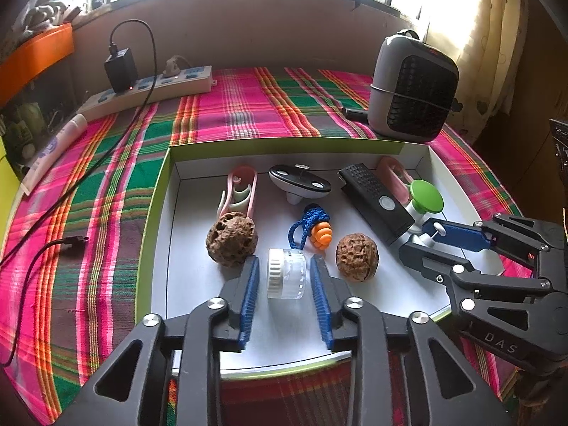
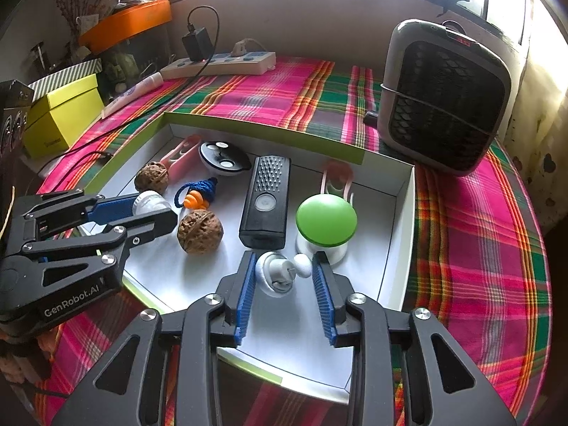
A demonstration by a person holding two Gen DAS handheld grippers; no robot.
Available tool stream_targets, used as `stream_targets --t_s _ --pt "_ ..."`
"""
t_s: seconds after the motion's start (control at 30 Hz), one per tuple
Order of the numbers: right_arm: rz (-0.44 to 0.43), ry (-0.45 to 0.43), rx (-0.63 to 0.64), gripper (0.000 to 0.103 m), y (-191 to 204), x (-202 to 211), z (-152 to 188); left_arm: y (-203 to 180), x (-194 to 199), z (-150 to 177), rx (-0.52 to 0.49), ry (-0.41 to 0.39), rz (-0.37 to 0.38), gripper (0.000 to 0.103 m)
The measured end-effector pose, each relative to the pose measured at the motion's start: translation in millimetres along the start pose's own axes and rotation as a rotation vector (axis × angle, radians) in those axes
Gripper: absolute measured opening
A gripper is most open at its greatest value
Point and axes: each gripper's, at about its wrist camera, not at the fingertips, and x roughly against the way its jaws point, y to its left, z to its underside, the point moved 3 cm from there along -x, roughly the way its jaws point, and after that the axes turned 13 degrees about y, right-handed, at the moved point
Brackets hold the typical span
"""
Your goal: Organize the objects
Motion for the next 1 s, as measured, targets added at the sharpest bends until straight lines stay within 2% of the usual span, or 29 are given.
stream_targets --t_s 0.07,0.67,1.0 --pt "-0.004 -0.005 -0.004 0.045 0 1 0 0 0 1 0.001 -0.001 -0.006 0.034" --pt "-0.008 -0.044 -0.021 0.045 4 15 6 -3 17 9 0.017 -0.023 0.014 0.038" --pt "-0.022 -0.103 -0.048 0.045 10 34 15 -8 38 20 0.018 -0.066 -0.002 0.038"
